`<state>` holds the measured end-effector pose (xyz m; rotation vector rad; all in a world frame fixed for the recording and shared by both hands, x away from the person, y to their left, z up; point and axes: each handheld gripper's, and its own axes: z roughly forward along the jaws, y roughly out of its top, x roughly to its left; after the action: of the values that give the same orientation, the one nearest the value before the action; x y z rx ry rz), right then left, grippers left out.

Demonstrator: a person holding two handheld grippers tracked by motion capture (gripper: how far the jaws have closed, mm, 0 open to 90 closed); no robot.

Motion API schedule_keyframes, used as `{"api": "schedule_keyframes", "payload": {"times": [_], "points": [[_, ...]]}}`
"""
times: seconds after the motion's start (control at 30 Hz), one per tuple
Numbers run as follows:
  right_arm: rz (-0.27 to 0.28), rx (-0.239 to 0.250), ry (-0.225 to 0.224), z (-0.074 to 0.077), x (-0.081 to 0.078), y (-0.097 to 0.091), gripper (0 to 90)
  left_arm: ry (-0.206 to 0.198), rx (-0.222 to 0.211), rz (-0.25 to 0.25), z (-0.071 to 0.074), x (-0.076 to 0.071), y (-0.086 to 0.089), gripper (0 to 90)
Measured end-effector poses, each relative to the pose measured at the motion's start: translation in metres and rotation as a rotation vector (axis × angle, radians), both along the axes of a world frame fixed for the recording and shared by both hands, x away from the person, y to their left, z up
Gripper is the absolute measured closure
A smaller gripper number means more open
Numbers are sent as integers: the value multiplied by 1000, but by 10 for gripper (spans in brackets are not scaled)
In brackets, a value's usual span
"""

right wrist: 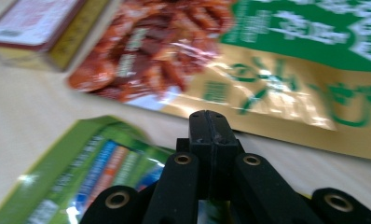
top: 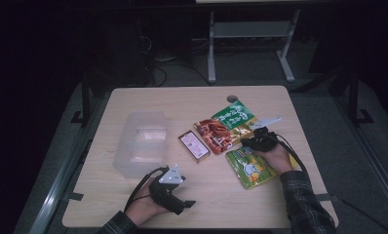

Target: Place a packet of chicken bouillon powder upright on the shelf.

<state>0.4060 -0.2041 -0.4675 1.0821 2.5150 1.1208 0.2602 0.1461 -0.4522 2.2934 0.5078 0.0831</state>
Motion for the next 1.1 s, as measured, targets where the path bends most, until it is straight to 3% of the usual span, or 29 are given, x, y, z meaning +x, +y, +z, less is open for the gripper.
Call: {"api": "schedule_keyframes", "payload": {"times": [0.07, 0.17, 0.3, 0.4, 0.5, 0.53, 0.57, 0.6, 0.63, 0.67, 0.7, 0.77, 0.8, 0.83, 1.0, 1.1], "points": [[52, -18, 13, 1, -6, 9, 897, -4, 11, -6, 0, 0, 0, 126], [78, -31, 25, 3, -11, 15, 897, -3, 10, -5, 0, 0, 0, 126], [156, -54, 36, 6, -28, 24, 897, 2, 2, 0, 0, 0, 0, 125], [183, -49, 44, 10, -38, 24, 897, -2, 8, -5, 0, 0, 0, 126], [175, -45, 28, 14, -43, 19, 896, -7, 6, -7, 0, 0, 0, 126], [134, -58, 15, 21, -46, 10, 897, -6, 6, -7, 0, 0, 0, 126], [134, -58, 15, 21, -46, 10, 897, -6, 6, -7, 0, 0, 0, 126], [86, -46, -2, 27, -47, -3, 896, -6, 5, -7, 0, 0, 0, 126], [86, -46, -2, 27, -47, -3, 896, -6, 5, -7, 0, 0, 0, 126], [23, -66, -22, 32, -46, -18, 897, -2, -2, -1, 0, -1, -1, 126], [23, -66, -22, 32, -46, -18, 897, -2, -2, -1, 0, -1, -1, 126], [-56, -86, -41, 34, -44, -34, 897, -3, -2, -3, 0, -1, -1, 126], [-124, -103, -50, 36, -40, -51, 897, -3, 0, -4, 0, 0, -1, 126], [-124, -103, -50, 36, -40, -51, 897, -3, 0, -4, 0, 0, -1, 126], [-276, -151, -45, 32, -29, -90, 897, 1, 6, -8, 0, 0, -2, 126], [-298, -167, -33, 28, -26, -97, 896, -1, 6, -9, 0, 0, -2, 126]]}}
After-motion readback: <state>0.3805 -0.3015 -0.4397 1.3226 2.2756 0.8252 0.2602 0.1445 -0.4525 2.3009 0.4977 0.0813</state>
